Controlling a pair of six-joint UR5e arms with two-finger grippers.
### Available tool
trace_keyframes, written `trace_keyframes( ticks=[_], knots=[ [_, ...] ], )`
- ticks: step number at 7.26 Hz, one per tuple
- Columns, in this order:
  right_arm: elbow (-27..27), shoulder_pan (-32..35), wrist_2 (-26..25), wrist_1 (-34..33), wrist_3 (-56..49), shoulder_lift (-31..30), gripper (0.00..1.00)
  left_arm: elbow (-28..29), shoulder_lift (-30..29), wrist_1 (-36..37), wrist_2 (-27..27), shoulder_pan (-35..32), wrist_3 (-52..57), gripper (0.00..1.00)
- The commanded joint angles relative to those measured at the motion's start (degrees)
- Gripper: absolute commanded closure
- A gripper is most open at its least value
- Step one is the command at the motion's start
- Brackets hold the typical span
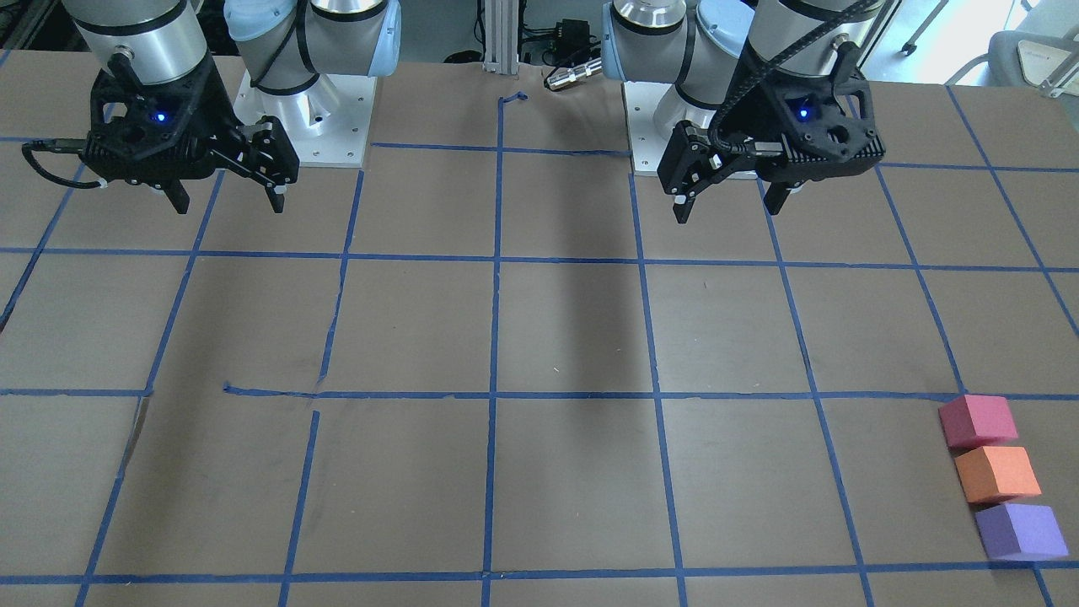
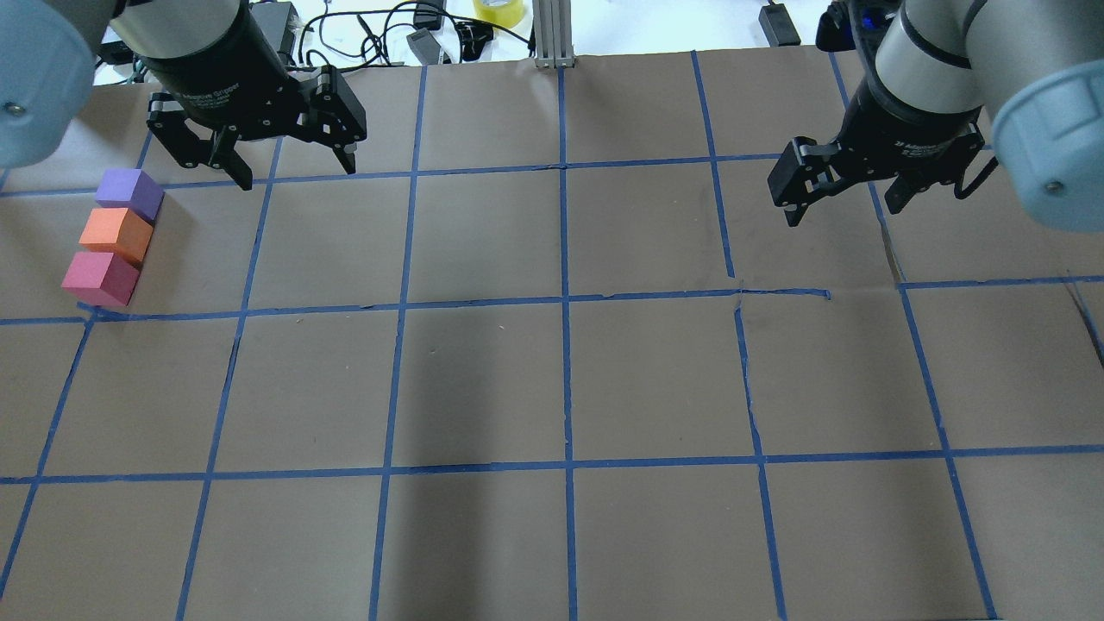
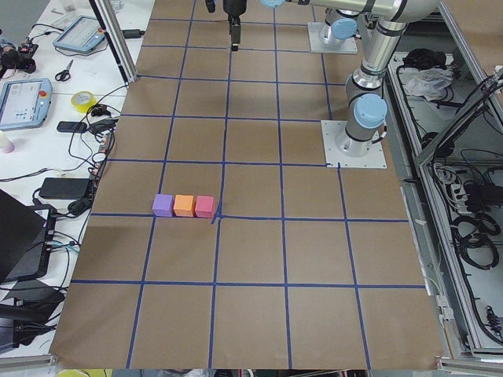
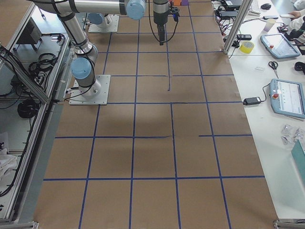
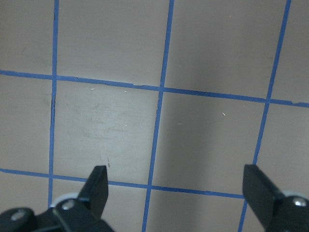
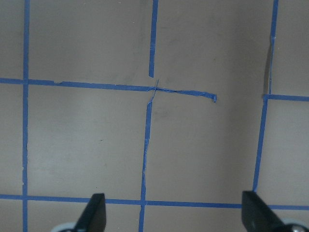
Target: Arrange blocks in a line
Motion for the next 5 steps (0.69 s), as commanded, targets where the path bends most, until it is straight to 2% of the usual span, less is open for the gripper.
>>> trace_keyframes(
  ticks=[1,5],
  knots=[
    [-0.6,-0.3,0.8,0.3,-0.1,-0.8,0.00,-0.5,0.4,0.1,0.0,-0.1,-0.2,0.00],
    [-0.4,-0.6,1.5,0.8,-0.8,-0.9,0.00,-0.8,0.9,0.0,0.1,0.0,-0.2,0.00]
  ],
)
